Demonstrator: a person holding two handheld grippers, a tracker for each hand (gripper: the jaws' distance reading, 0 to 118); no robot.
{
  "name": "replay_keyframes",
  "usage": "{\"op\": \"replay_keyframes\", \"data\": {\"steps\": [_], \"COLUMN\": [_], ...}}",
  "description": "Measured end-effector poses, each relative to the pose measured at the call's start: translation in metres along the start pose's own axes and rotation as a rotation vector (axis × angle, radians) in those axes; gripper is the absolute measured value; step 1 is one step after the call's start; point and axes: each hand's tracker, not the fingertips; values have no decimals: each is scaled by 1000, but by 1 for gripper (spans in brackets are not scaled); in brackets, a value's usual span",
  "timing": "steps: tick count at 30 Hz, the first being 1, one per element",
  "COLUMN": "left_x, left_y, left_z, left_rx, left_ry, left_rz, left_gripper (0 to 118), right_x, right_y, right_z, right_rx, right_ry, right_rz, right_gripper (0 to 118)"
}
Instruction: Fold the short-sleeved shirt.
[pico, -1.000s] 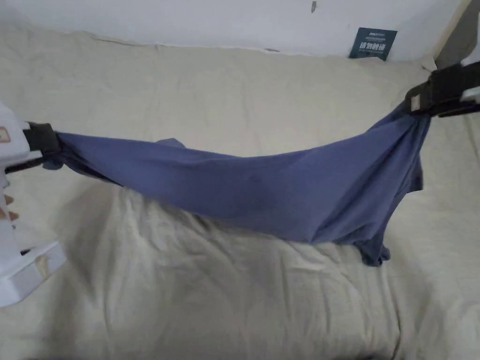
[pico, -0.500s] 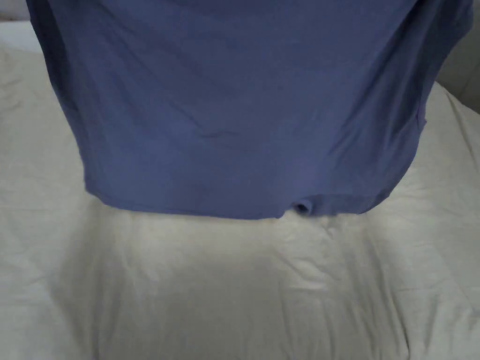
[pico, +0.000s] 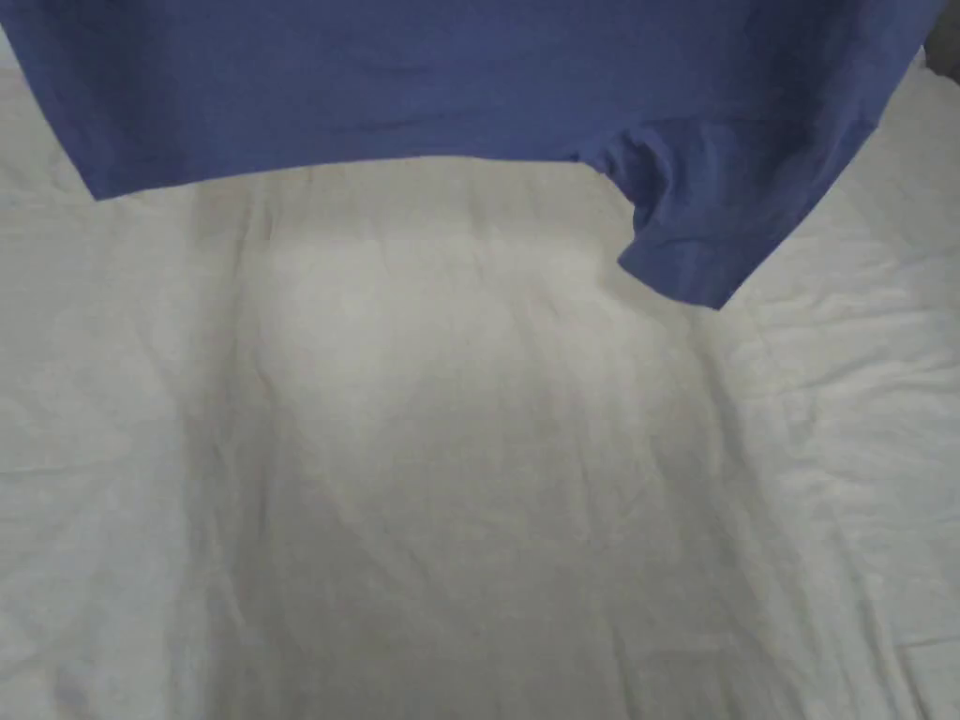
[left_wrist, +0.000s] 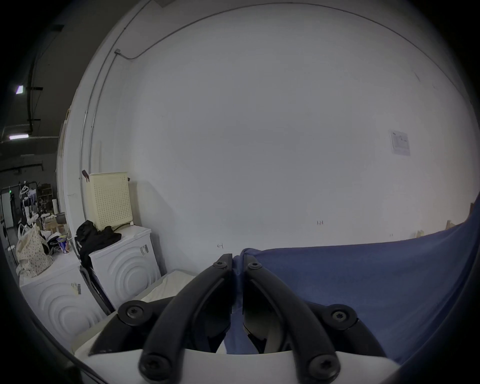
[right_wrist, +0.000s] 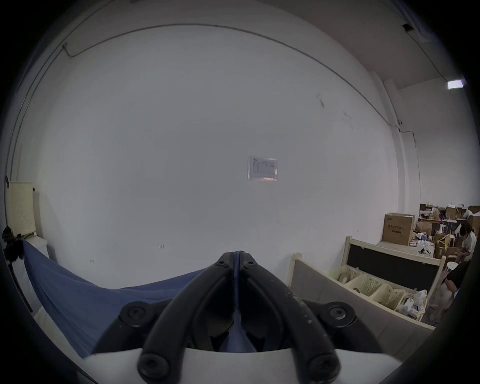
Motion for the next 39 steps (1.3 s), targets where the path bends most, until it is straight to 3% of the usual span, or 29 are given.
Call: {"op": "replay_keyframes", "data": {"steps": [7,10,15,16,22,24,28,32,34,39], "left_x": [-8,-11,-6,-8,-36,-45,-66,-87,-91,-108], "left_y": [-48,-86,-179,-200,-327,-365,-432,-476,-487,-506], "left_z": [-14,-12,6,13,68,93,148,204,240,292], "left_rx": [-25,-71,-220,-252,-460,-487,-554,-611,-602,-622], "left_ry": [-16,-37,-76,-83,-125,-135,-185,-219,-228,-231], "left_rz": [-25,-34,-72,-76,-42,-37,-50,-48,-108,-48], "left_gripper": [7,7,7,7,7,7,7,7,7,7], "right_x": [0,-2,-1,7,34,35,63,92,104,120], "right_y": [-34,-27,-80,-153,-273,-308,-384,-446,-467,-505], "right_z": [-13,-11,-5,3,52,96,140,185,208,271], "right_rx": [-31,-114,-281,-321,-502,-557,-669,-744,-756,-784], "right_ry": [25,48,75,75,119,119,115,140,155,168], "right_rz": [5,-13,-6,-20,-47,-70,-43,-75,-49,-18], "right_gripper": [6,6,6,6,6,6,6,6,6,6]}}
